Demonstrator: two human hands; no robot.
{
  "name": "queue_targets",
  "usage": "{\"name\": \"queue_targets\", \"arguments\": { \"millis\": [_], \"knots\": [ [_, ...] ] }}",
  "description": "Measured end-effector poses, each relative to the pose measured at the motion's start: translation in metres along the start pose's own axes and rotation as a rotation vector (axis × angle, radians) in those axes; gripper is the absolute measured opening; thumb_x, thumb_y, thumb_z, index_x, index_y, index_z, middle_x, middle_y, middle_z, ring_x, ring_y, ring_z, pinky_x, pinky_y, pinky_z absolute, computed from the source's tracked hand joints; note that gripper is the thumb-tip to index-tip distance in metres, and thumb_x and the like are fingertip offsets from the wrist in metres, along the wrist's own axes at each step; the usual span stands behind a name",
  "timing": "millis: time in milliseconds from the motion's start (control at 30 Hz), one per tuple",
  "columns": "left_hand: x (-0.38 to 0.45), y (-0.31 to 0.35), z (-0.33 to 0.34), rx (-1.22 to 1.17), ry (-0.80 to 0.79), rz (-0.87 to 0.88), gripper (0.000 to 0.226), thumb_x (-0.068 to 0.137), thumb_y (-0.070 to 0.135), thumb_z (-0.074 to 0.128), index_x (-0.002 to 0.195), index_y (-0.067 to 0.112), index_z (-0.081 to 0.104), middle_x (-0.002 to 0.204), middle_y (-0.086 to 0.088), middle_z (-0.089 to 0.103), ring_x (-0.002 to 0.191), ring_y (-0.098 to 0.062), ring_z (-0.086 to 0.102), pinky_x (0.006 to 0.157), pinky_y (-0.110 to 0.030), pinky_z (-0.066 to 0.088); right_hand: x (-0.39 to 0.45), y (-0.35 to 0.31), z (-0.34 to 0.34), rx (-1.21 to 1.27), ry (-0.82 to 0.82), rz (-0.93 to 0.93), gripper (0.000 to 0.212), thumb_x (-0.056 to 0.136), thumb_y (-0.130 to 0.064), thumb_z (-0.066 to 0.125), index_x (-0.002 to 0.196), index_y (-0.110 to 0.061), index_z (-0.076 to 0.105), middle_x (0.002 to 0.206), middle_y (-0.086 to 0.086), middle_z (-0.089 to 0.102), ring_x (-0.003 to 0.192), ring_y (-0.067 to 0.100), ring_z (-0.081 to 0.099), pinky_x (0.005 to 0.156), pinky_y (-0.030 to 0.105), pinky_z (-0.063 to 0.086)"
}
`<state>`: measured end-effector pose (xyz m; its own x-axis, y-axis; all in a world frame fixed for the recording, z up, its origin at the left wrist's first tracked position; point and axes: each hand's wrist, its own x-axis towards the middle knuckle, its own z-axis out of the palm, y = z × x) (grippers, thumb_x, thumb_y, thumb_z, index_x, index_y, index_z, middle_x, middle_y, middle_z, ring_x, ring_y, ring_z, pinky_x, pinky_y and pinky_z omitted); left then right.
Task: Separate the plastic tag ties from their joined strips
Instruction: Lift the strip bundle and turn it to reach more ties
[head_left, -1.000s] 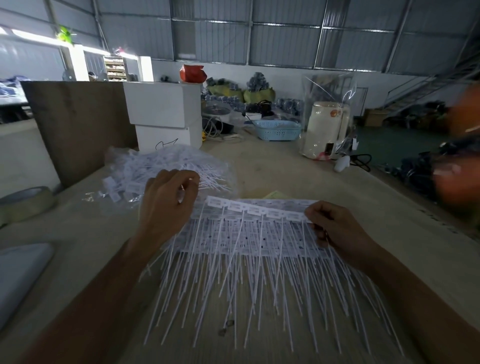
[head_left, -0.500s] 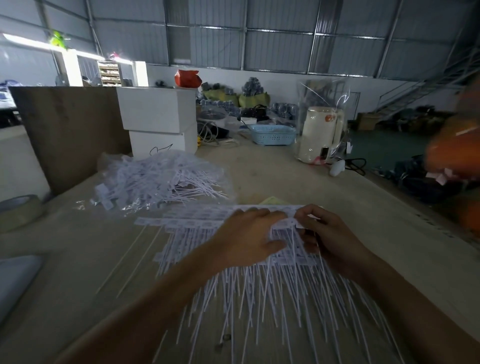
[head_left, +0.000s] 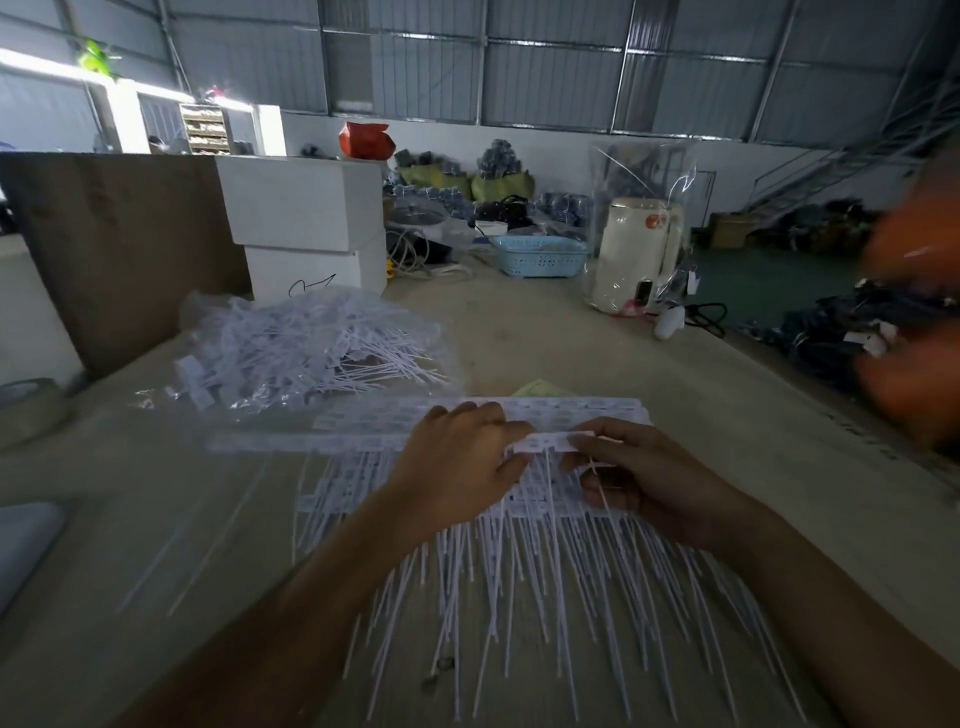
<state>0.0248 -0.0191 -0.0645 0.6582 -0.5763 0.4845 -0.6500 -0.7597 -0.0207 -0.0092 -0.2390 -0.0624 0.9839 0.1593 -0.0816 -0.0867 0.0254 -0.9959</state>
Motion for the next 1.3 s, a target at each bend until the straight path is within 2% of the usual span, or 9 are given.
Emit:
{"name": "queue_targets", "arguments": {
  "millis": [167, 367, 433, 567, 667, 800, 933, 1100, 1300],
  "knots": [
    [-0.005, 0.007, 0.007, -0.049, 0.113, 0.008, 0.039, 0.099, 0.042, 0.048, 0.131, 0.025, 0.06, 0.122, 0.001, 0.066, 0.11, -0.025, 0.062, 0.09, -0.041, 0.049, -0.001, 0.0, 0.003, -0.003, -0.009, -0.019, 0.013, 0.095, -0.019, 0.063, 0.099, -0.009, 0.071, 0.087, 0.016, 0.071, 0.059, 0.015, 0.06, 0.057, 0.027, 0.054],
    [-0.006, 0.017, 0.002, -0.064, 0.304, 0.031, 0.03, 0.095, 0.034, 0.056, 0.117, 0.018, 0.068, 0.098, -0.003, 0.074, 0.086, -0.028, 0.069, 0.067, -0.037, 0.054, -0.008, -0.003, 0.011, -0.077, 0.041, -0.279, 0.019, 0.093, -0.027, 0.062, 0.089, -0.01, 0.071, 0.08, 0.015, 0.067, 0.054, 0.017, 0.054, 0.051, 0.028, 0.05],
    [-0.006, 0.017, 0.002, -0.074, 0.38, 0.012, 0.027, 0.095, 0.033, 0.053, 0.112, 0.018, 0.068, 0.094, -0.002, 0.073, 0.081, -0.027, 0.067, 0.063, -0.035, 0.054, -0.01, -0.004, 0.014, -0.052, 0.027, -0.331, 0.02, 0.094, -0.03, 0.061, 0.094, -0.012, 0.07, 0.081, 0.015, 0.066, 0.052, 0.02, 0.054, 0.048, 0.029, 0.049],
    [-0.009, 0.018, 0.002, -0.103, 0.481, -0.006, 0.028, 0.095, 0.032, 0.052, 0.111, 0.015, 0.068, 0.093, -0.002, 0.071, 0.079, -0.027, 0.064, 0.064, -0.036, 0.052, -0.012, -0.006, 0.018, 0.025, -0.042, -0.305, 0.024, 0.095, -0.033, 0.06, 0.105, -0.014, 0.071, 0.083, 0.015, 0.065, 0.05, 0.018, 0.052, 0.045, 0.028, 0.046],
    [-0.009, 0.018, 0.0, -0.093, 0.501, -0.011, 0.027, 0.097, 0.031, 0.054, 0.113, 0.014, 0.068, 0.095, -0.002, 0.069, 0.082, -0.026, 0.062, 0.068, -0.038, 0.05, -0.013, -0.007, 0.019, -0.033, 0.012, -0.322, 0.022, 0.096, -0.031, 0.06, 0.1, -0.012, 0.071, 0.08, 0.014, 0.065, 0.049, 0.019, 0.051, 0.045, 0.028, 0.046],
    [-0.01, 0.022, -0.001, -0.121, 0.491, 0.006, 0.024, 0.099, 0.029, 0.051, 0.108, 0.014, 0.068, 0.093, -0.001, 0.069, 0.081, -0.025, 0.061, 0.066, -0.038, 0.05, -0.02, -0.008, 0.025, -0.164, 0.098, -0.532, 0.016, 0.1, -0.021, 0.056, 0.097, -0.013, 0.069, 0.072, 0.015, 0.06, 0.046, 0.023, 0.05, 0.044, 0.033, 0.047],
    [-0.011, 0.025, -0.005, -0.16, 0.503, 0.009, 0.028, 0.101, 0.027, 0.045, 0.107, 0.012, 0.069, 0.091, -0.001, 0.07, 0.078, -0.024, 0.062, 0.064, -0.036, 0.049, -0.026, -0.012, 0.032, -0.231, 0.108, -0.668, 0.017, 0.102, -0.014, 0.051, 0.099, -0.008, 0.066, 0.07, 0.013, 0.058, 0.044, 0.026, 0.048, 0.044, 0.033, 0.046],
    [-0.011, 0.026, -0.01, -0.241, 0.47, -0.017, 0.034, 0.1, 0.029, 0.043, 0.109, 0.01, 0.071, 0.095, -0.003, 0.073, 0.08, -0.027, 0.065, 0.067, -0.037, 0.053, -0.027, -0.014, 0.033, -0.34, 0.13, -0.738, 0.019, 0.103, -0.011, 0.048, 0.105, -0.006, 0.066, 0.07, 0.01, 0.059, 0.042, 0.032, 0.05, 0.044, 0.034, 0.048],
    [-0.012, 0.027, -0.013, -0.304, 0.432, -0.053, 0.038, 0.1, 0.033, 0.041, 0.111, 0.012, 0.071, 0.1, -0.004, 0.073, 0.085, -0.027, 0.067, 0.07, -0.033, 0.052, -0.024, -0.012, 0.03, -0.471, 0.188, -0.784, 0.02, 0.103, -0.014, 0.047, 0.11, -0.008, 0.065, 0.069, 0.008, 0.064, 0.041, 0.024, 0.053, 0.044, 0.03, 0.049]
  ]
}}
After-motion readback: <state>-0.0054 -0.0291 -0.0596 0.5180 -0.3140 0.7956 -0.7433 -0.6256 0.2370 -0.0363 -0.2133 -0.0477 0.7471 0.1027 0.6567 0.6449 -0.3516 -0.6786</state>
